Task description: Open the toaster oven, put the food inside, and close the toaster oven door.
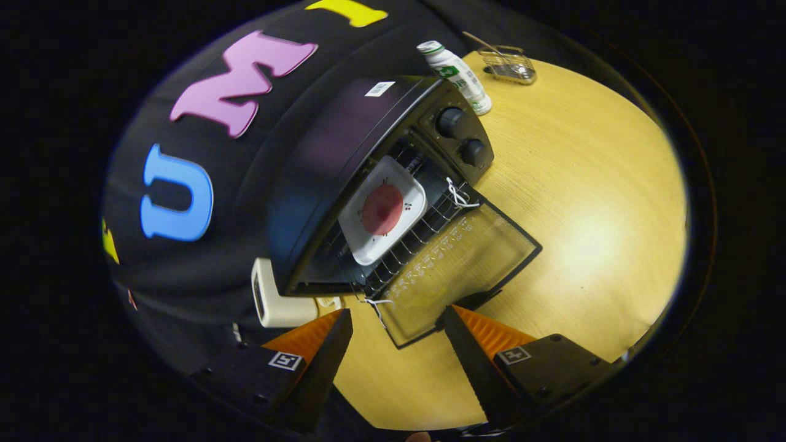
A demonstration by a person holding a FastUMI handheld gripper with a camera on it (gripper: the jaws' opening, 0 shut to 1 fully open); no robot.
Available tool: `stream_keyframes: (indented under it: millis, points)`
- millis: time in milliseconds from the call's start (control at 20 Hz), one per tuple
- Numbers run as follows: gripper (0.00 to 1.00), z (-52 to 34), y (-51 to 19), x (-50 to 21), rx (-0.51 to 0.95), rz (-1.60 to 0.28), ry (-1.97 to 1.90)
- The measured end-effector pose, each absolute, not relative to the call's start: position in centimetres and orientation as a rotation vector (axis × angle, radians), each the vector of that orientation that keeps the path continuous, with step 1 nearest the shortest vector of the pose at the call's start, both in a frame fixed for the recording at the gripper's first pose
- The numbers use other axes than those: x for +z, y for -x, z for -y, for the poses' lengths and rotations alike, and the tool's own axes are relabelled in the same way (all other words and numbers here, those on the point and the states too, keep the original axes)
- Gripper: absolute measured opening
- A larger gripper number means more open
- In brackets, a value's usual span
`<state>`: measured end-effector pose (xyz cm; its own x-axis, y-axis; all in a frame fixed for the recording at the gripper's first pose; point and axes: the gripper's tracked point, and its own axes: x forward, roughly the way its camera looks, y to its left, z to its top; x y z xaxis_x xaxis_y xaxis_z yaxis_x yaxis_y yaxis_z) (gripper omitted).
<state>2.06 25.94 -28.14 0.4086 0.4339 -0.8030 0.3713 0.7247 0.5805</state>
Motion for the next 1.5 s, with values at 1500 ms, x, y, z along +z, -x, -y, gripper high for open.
stream_keyframes:
  millis: [1500]
  points:
    - [0.99, -27.4, 2.3, -41.5, 0.165, -1.233, -0.054]
